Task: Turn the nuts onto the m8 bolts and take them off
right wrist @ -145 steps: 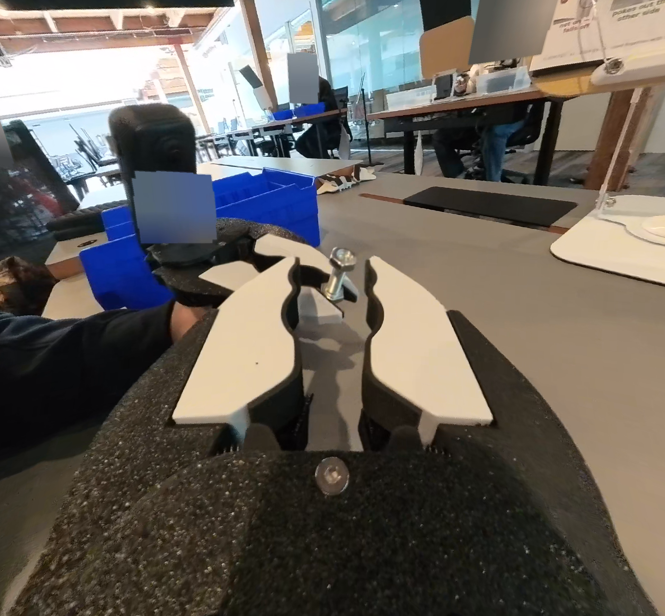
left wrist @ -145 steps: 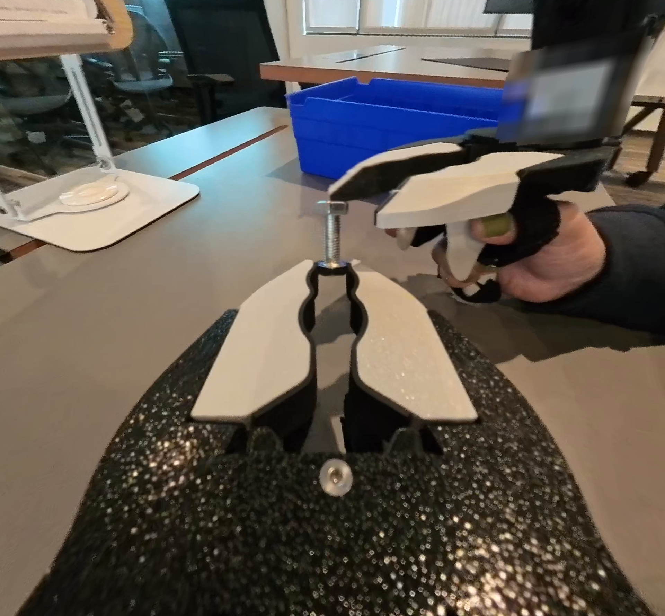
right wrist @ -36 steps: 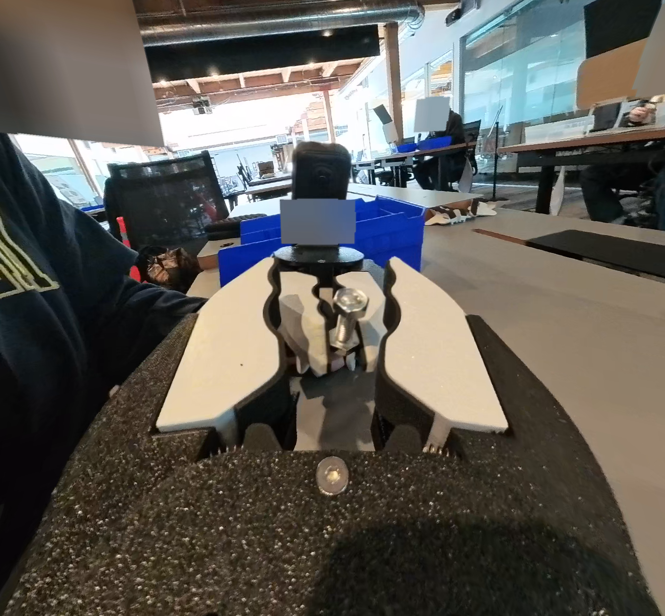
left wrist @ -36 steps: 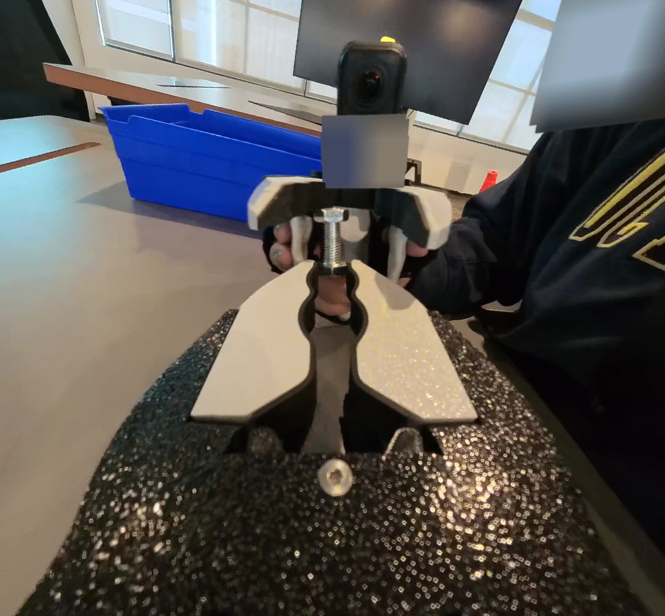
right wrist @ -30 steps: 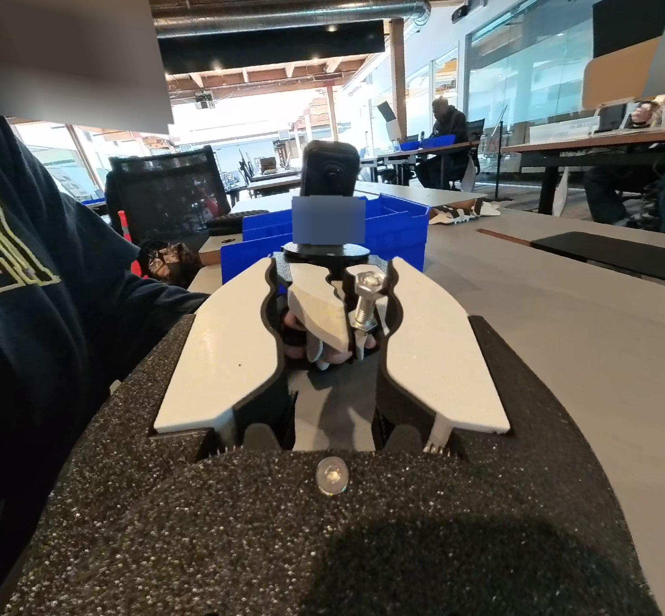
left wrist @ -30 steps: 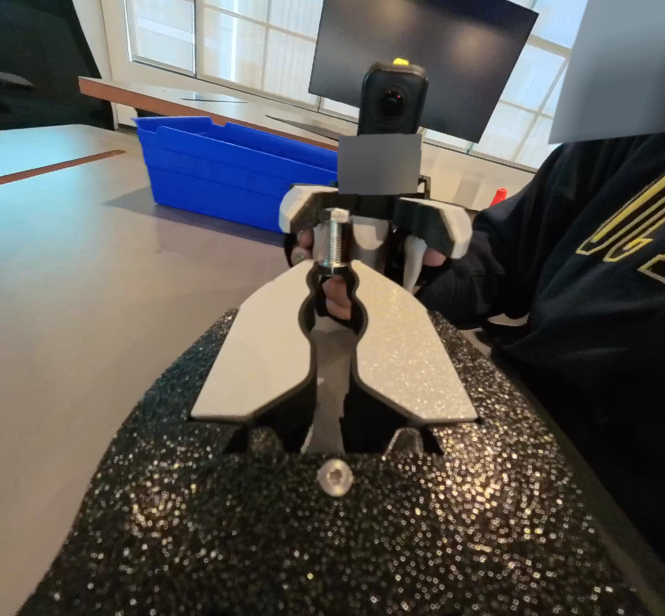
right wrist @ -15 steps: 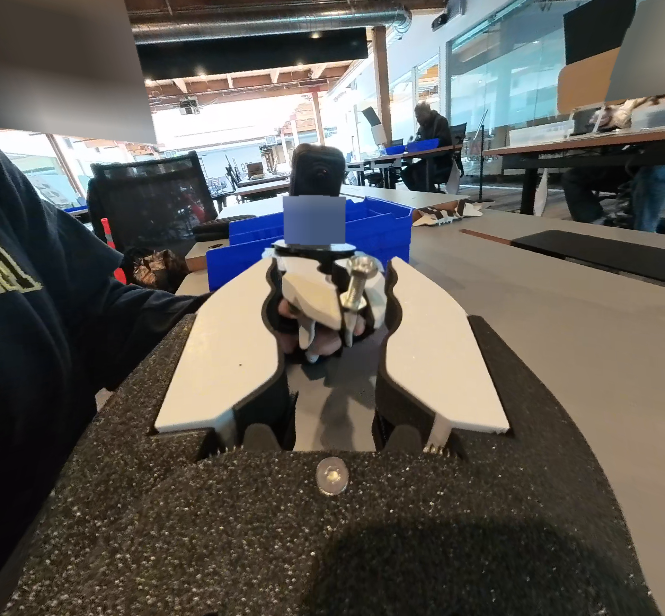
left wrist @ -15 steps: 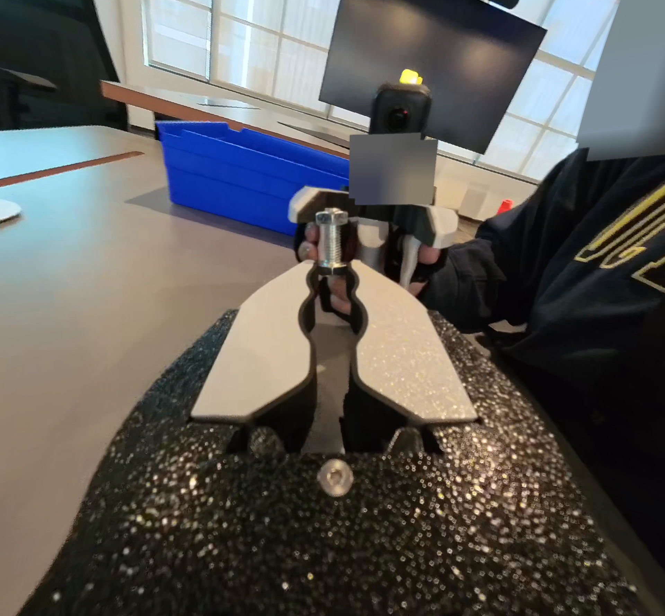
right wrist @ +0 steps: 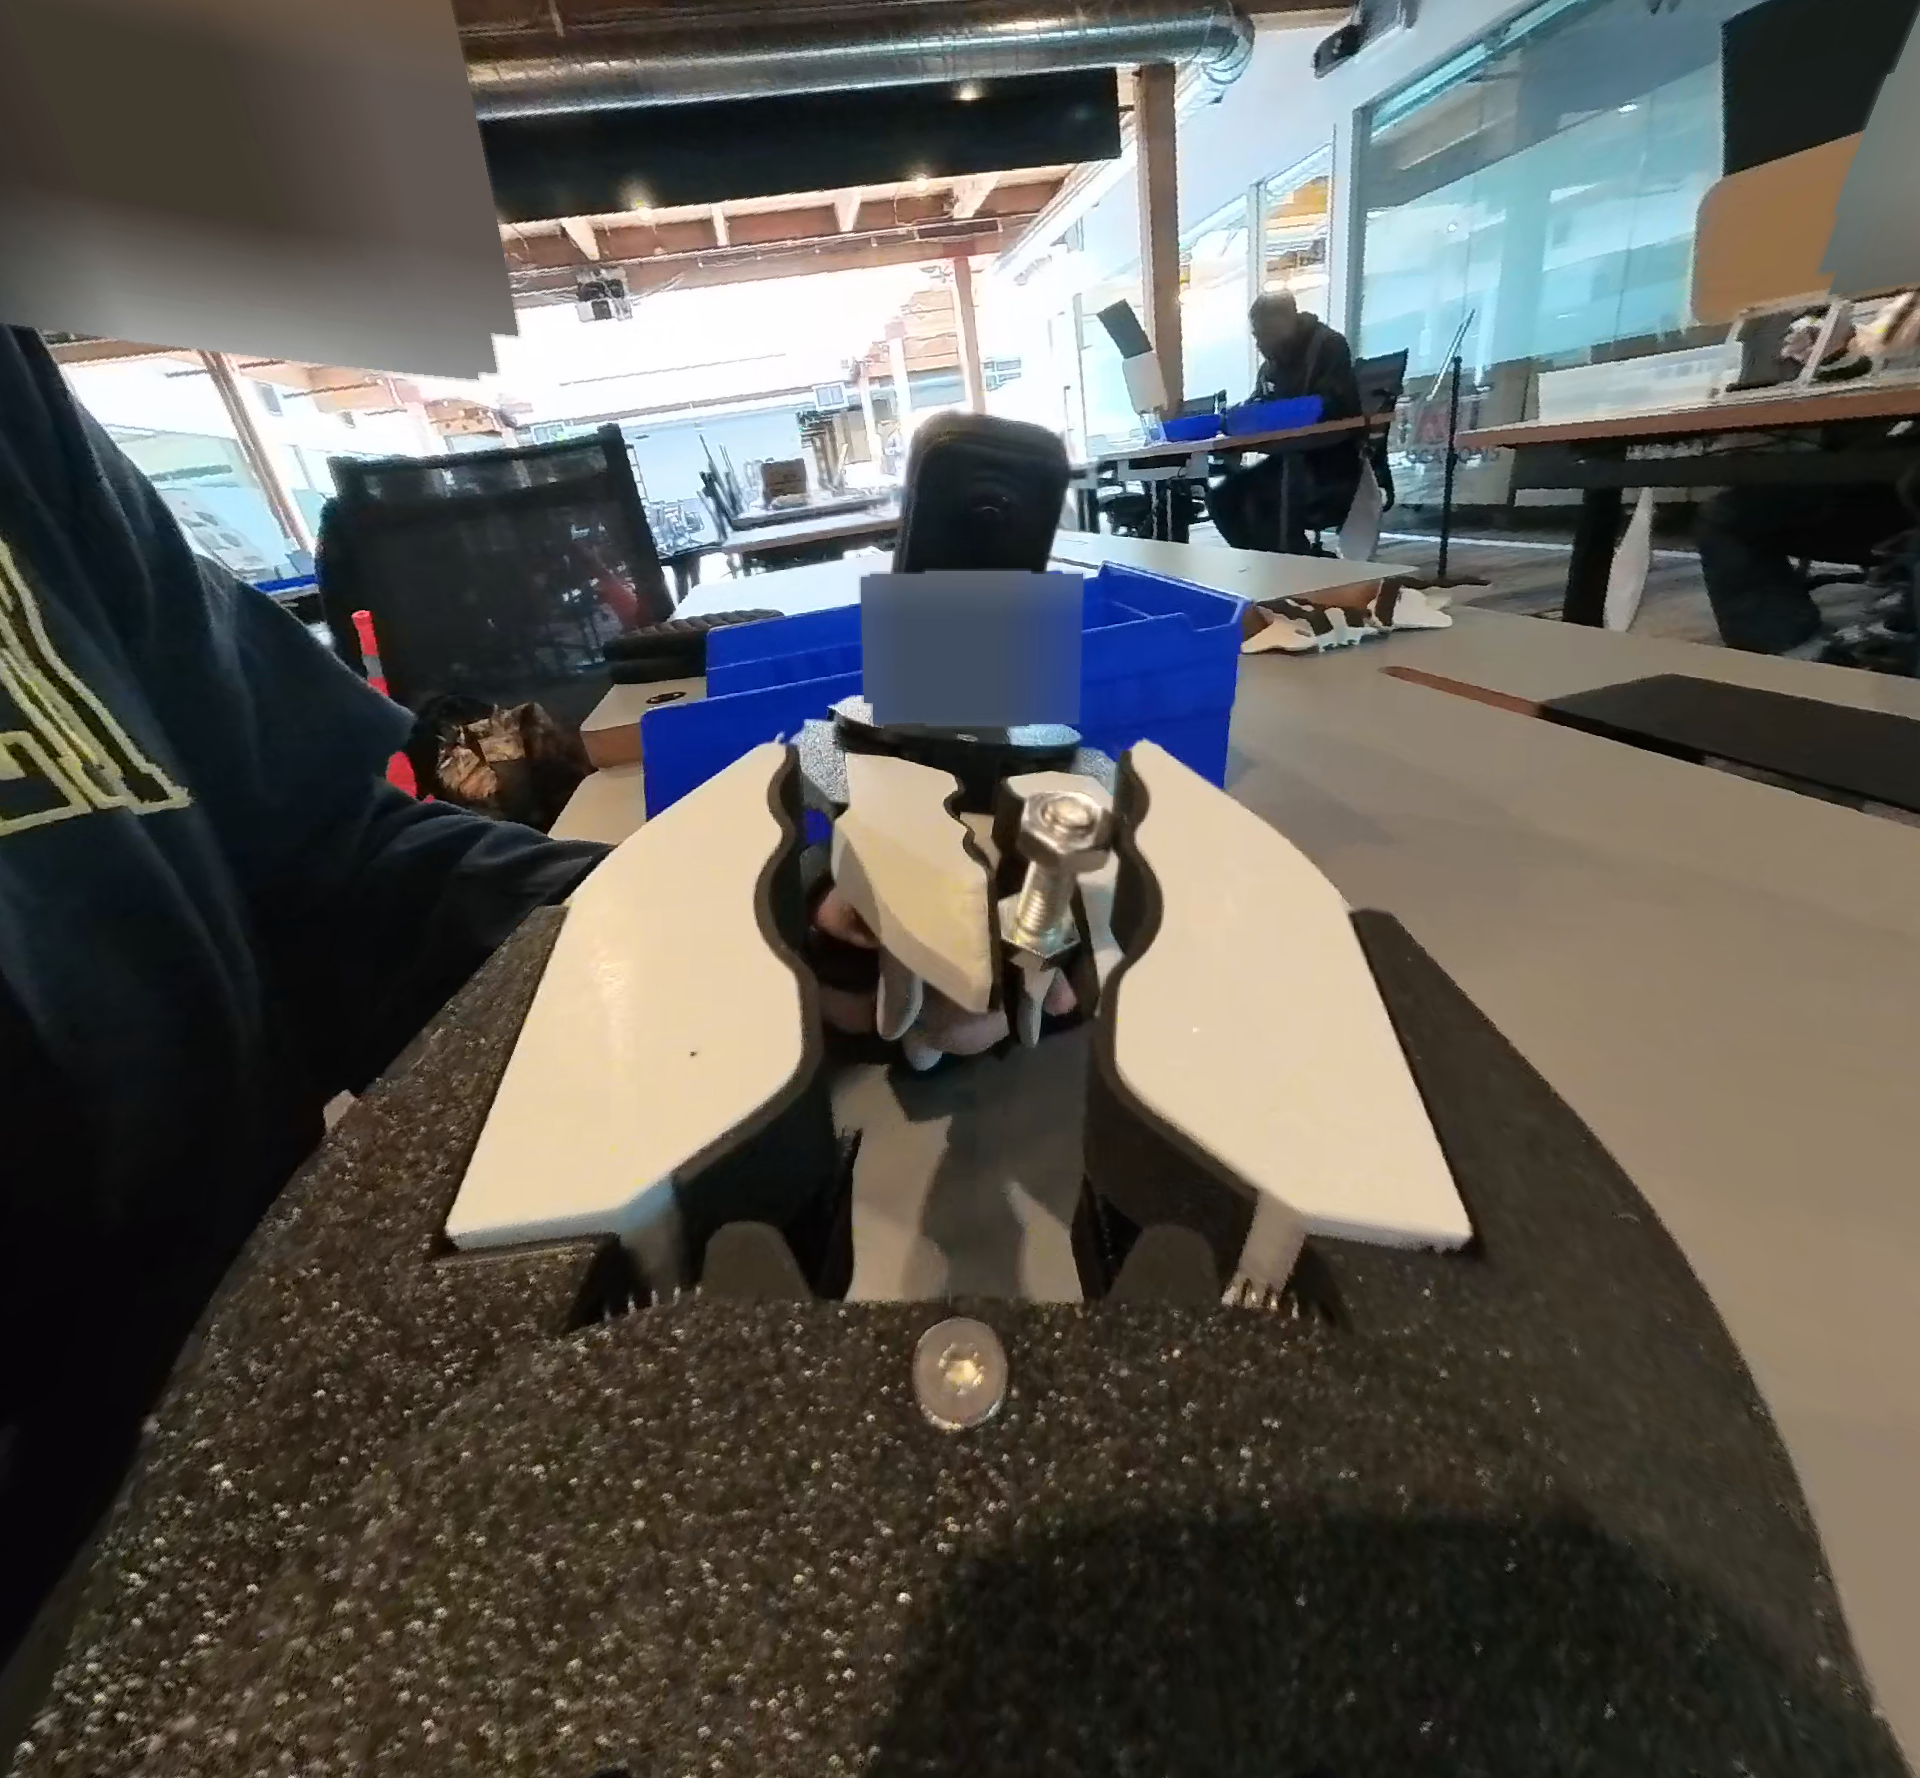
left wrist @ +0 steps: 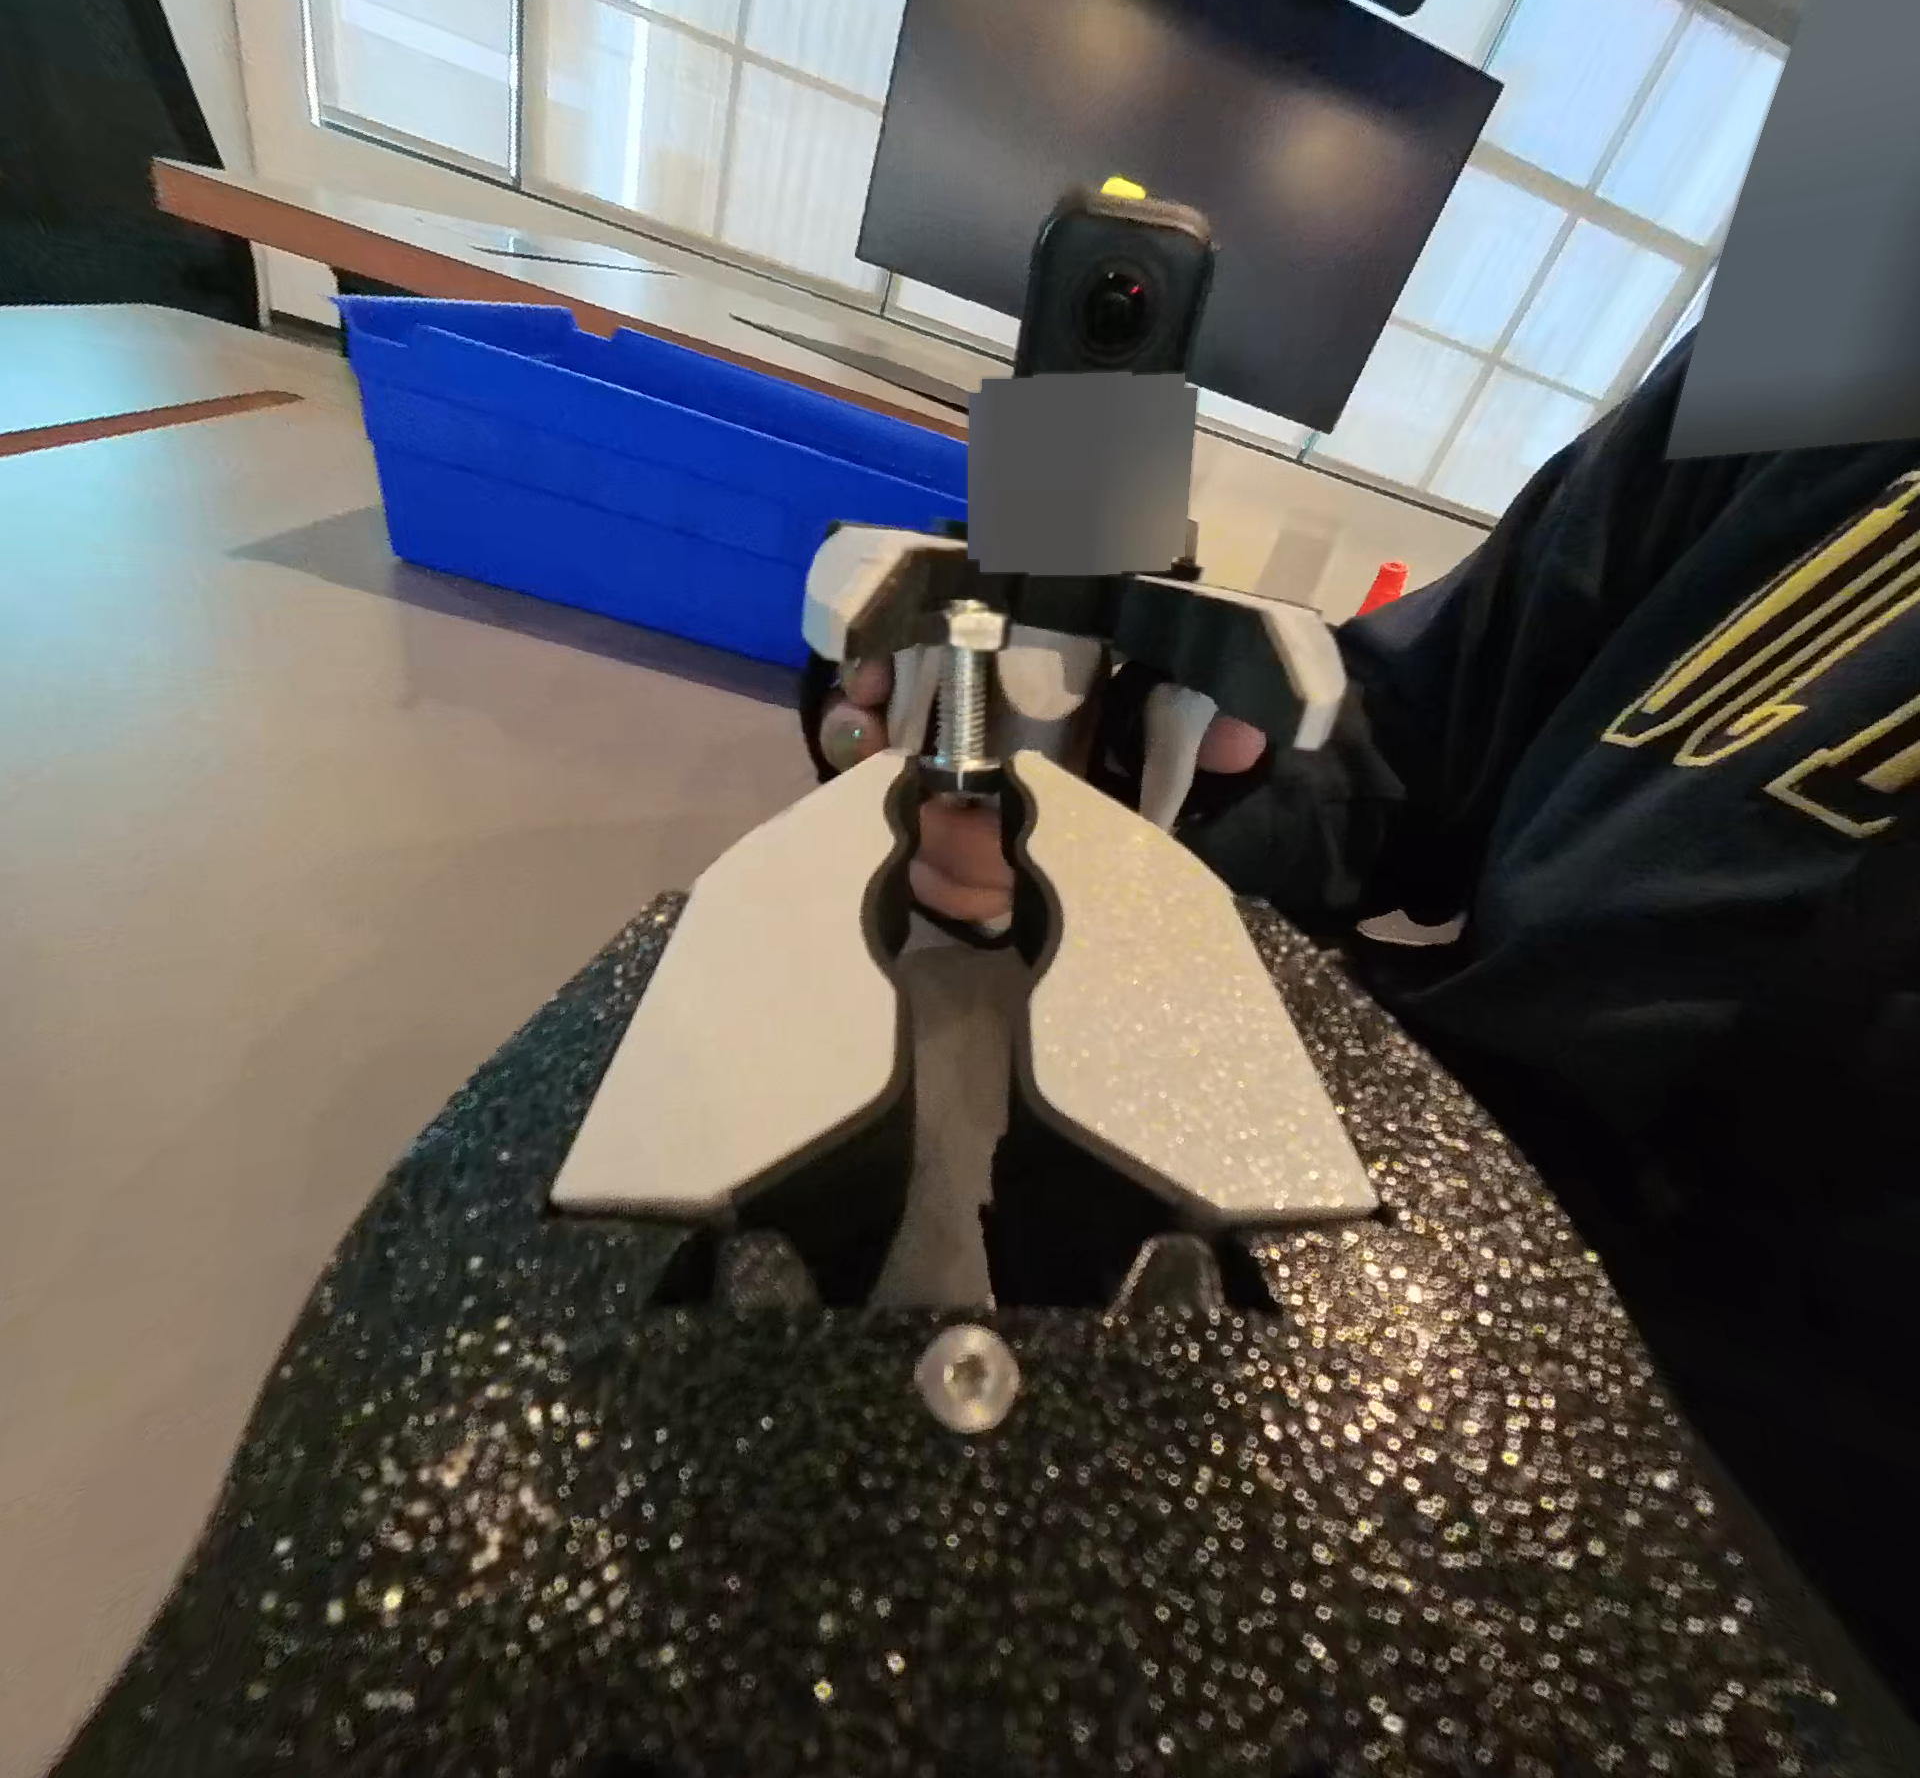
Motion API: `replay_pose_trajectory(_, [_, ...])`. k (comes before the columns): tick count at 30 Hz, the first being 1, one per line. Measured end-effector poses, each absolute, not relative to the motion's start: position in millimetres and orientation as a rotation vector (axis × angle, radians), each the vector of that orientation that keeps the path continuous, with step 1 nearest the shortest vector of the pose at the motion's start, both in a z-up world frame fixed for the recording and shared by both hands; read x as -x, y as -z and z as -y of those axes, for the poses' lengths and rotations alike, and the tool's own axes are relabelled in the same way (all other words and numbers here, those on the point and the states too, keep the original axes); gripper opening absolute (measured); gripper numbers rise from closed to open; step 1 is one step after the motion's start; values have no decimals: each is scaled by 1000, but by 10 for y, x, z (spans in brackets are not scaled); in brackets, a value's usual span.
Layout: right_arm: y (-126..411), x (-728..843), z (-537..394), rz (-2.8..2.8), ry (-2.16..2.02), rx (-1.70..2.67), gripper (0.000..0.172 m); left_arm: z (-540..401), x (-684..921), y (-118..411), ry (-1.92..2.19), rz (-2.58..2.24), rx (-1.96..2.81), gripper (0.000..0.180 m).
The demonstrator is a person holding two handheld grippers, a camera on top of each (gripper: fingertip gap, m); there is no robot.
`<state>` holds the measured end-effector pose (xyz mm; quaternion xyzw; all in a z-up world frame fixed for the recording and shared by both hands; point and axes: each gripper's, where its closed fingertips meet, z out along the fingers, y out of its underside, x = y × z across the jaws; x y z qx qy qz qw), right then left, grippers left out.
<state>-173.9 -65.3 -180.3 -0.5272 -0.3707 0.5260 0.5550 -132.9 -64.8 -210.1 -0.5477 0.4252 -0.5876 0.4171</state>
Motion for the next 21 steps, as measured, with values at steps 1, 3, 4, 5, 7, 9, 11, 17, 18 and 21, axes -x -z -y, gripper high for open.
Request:
replay_pose_trajectory(1, [1807,1732,641,868,-1245,1250,56,633,1342,2101,1467,-1062,1376,14])
replay_pose_trajectory(3, [1801,1713,622,851,-1248,1249,56,587,1382,2085,1458,-1033,1376,14])
replay_pose_trajectory(4, [1804,1707,613,849,-1246,1252,55,565,1406,2076,1459,-1018,1377,14])
replay_pose_trajectory(5, [1803,1698,601,844,-1242,1254,55,540,1431,2068,1458,-1001,1378,14])
replay_pose_trajectory(7, [1802,1677,581,833,-1239,1256,53,498,1473,2055,1453,-975,1381,14])
replay_pose_trajectory(9, [1800,1665,558,818,-1230,1261,53,489,1486,2050,1457,-969,1382,14])
replay_pose_trajectory(11, [1809,1671,549,817,-1216,1268,54,533,1455,2063,1464,-1002,1382,14])
replay_pose_trajectory(17, [1814,1738,629,863,-1236,1254,55,759,1266,2145,1497,-1149,1380,14])
replay_pose_trajectory(18, [1814,1748,645,874,-1240,1251,55,776,1253,2148,1500,-1158,1378,14])
replay_pose_trajectory(21, [1817,1777,696,907,-1249,1238,53,769,1254,2136,1505,-1145,1375,14])
